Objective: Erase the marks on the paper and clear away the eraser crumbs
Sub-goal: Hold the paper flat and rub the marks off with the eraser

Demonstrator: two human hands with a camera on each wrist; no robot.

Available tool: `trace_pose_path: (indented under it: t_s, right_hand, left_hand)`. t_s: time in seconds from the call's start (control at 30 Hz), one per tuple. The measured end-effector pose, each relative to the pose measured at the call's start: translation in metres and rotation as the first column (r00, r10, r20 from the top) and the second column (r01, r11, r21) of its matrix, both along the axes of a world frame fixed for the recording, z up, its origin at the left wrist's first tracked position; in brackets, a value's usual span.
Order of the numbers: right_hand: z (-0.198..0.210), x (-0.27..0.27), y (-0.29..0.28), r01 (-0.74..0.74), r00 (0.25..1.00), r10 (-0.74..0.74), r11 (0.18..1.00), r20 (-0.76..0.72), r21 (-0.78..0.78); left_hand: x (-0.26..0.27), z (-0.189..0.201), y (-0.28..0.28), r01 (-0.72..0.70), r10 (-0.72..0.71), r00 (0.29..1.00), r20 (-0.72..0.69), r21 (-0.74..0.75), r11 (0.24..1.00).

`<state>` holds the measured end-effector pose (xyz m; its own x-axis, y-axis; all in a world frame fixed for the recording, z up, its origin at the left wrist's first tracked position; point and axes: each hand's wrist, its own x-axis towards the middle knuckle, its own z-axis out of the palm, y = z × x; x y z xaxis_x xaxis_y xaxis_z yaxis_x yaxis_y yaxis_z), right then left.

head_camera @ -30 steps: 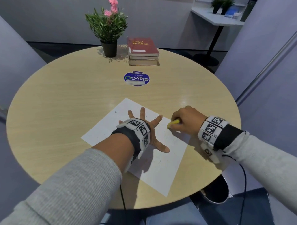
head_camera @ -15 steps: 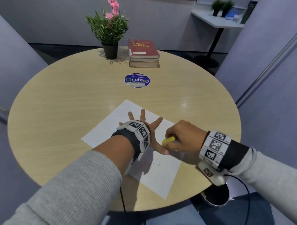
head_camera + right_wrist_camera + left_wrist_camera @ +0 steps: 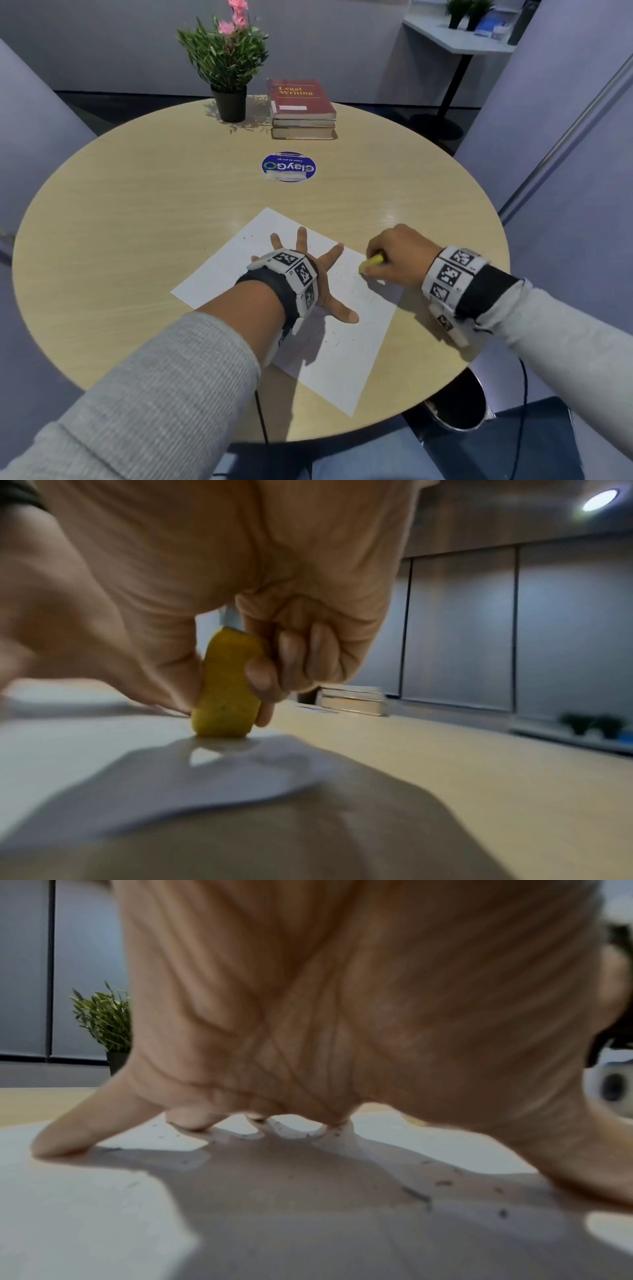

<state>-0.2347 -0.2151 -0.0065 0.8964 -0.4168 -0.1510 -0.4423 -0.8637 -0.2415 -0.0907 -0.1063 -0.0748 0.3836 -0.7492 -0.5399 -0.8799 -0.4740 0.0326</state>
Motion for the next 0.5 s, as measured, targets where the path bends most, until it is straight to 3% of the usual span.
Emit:
trace_pose_path:
  t_s: [0.13, 0.27, 0.43, 0.5]
  right_hand:
    - [-0.006, -0.016, 0.038, -0.138, 0.988, 0.145, 0.984, -0.058, 0.11]
    - [0.003, -0.005, 0.003, -0.002, 1.0, 0.002, 1.0, -0.011, 0.011]
    - [-0.006, -0.015, 0.039, -0.14, 0.988, 0.144, 0.988, -0.064, 0.06]
    - [-0.002, -0.013, 0.032, -0.093, 0.992, 0.098, 0.993, -0.075, 0.07]
  left_hand:
    - [0.001, -0.003, -0.003, 0.044, -0.044, 0.999, 0.023, 0.028, 0.999]
    - [0.002, -0.002, -0.003, 0.025, -0.025, 1.0, -0.004, 0.02, 0.999]
    - [0.0, -0.001, -0.004, 0.048, -0.049, 0.999, 0.023, 0.054, 0.997]
    - [0.001, 0.001, -0.004, 0.055, -0.056, 0.998, 0.017, 0.066, 0.996]
